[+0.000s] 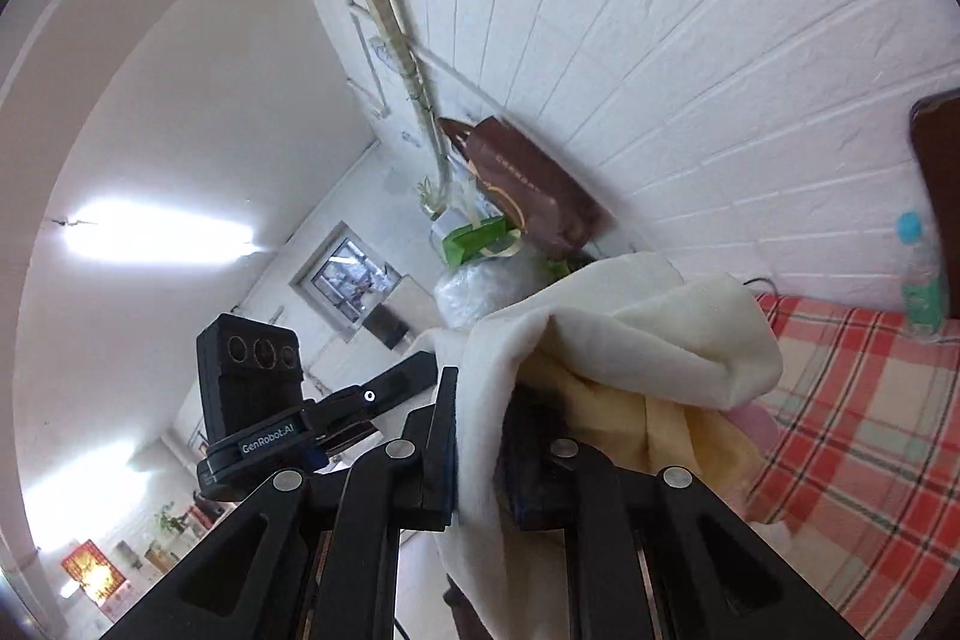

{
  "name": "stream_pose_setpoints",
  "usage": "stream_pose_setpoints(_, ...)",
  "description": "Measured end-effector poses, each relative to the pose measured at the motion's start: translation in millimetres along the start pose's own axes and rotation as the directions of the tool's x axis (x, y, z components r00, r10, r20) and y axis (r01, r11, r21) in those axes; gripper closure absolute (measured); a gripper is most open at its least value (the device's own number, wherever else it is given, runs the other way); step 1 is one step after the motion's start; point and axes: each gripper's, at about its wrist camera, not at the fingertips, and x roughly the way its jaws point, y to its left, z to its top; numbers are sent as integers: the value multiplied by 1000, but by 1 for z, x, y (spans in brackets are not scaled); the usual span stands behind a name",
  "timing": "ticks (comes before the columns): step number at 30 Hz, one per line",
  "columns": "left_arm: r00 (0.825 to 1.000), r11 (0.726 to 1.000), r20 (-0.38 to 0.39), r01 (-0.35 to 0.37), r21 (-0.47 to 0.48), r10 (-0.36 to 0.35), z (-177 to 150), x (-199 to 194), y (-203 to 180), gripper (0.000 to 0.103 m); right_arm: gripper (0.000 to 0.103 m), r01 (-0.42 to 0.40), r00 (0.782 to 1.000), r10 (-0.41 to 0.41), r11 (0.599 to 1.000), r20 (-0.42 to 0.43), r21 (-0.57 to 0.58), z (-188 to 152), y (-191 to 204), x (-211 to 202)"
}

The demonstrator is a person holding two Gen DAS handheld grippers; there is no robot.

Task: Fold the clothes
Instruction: 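Carry the folded shirt with both tools onto the clothes stack and release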

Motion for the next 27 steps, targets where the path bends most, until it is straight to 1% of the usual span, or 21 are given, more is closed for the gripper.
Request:
stream_pose_setpoints(2,1000,999,-12,-18,-37,18,-18,-1,24,92,91,-6,996,7,1000,-86,11,-21,-4,39)
stream_pose_setpoints(3,999,998,-19,-27,-55,26,-27,-2,35,92,91,7,991,-5,1000,-135,18,-35,-9,56)
stream_pose_setpoints(5,999,995,-32,-46,-92,43,-46,-3,59,92,91,35,976,-24,998,-215,51,-61,-22,80)
stream_pose_setpoints(6,998,992,-39,-55,-110,51,-55,-4,71,92,89,45,970,-27,997,-240,68,-72,-30,87)
stream_pose_setpoints(8,996,987,-53,-74,-146,67,-73,-5,94,92,84,54,966,-26,993,-256,101,-85,-44,95)
stream_pose_setpoints(9,995,983,-60,-84,-164,75,-82,-5,106,90,72,57,968,-26,992,-250,116,-86,-49,95)
stream_pose_setpoints(10,994,979,-68,-94,-181,83,-91,-6,118,89,68,60,969,-26,990,-244,131,-87,-55,95)
stream_pose_setpoints(11,995,979,-66,-87,-184,76,-93,-7,120,88,68,65,970,-32,989,-242,132,-87,-57,94)
stream_pose_setpoints(13,997,980,-60,-67,-189,56,-92,-10,122,85,66,80,968,-54,992,-244,97,-85,-56,88)
stream_pose_setpoints(15,996,983,-62,-74,-167,65,-92,-11,119,85,62,84,966,-68,995,-249,54,-85,-47,77)
stream_pose_setpoints(17,996,986,-70,-72,-149,62,-88,-8,112,85,63,74,960,-63,997,-273,30,-88,-37,69)
stream_pose_setpoints(18,995,987,-76,-75,-145,64,-88,-7,110,85,68,67,957,-59,998,-285,20,-91,-32,66)
stream_pose_setpoints(19,994,986,-81,-79,-146,67,-88,-6,109,84,78,57,954,-47,998,-296,25,-93,-29,66)
stream_pose_setpoints(20,994,986,-82,-82,-147,70,-88,-7,107,83,83,43,951,-27,998,-308,47,-93,-27,67)
stream_pose_setpoints(21,994,985,-82,-85,-148,73,-88,-7,106,82,85,27,951,-6,998,-310,63,-93,-23,67)
stream_pose_setpoints(24,993,986,-78,-93,-138,83,-87,-12,101,82,85,-25,957,49,996,-286,85,-91,-8,64)
stream_pose_setpoints(25,993,985,-82,-100,-137,89,-87,-13,101,82,85,-21,956,47,996,-290,91,-93,-9,66)
stream_pose_setpoints(26,991,985,-85,-110,-136,100,-88,-13,101,79,84,-3,952,33,995,-305,100,-95,-14,69)
stream_pose_setpoints(27,990,984,-88,-122,-134,111,-89,-13,100,73,83,16,947,19,994,-319,108,-98,-19,71)
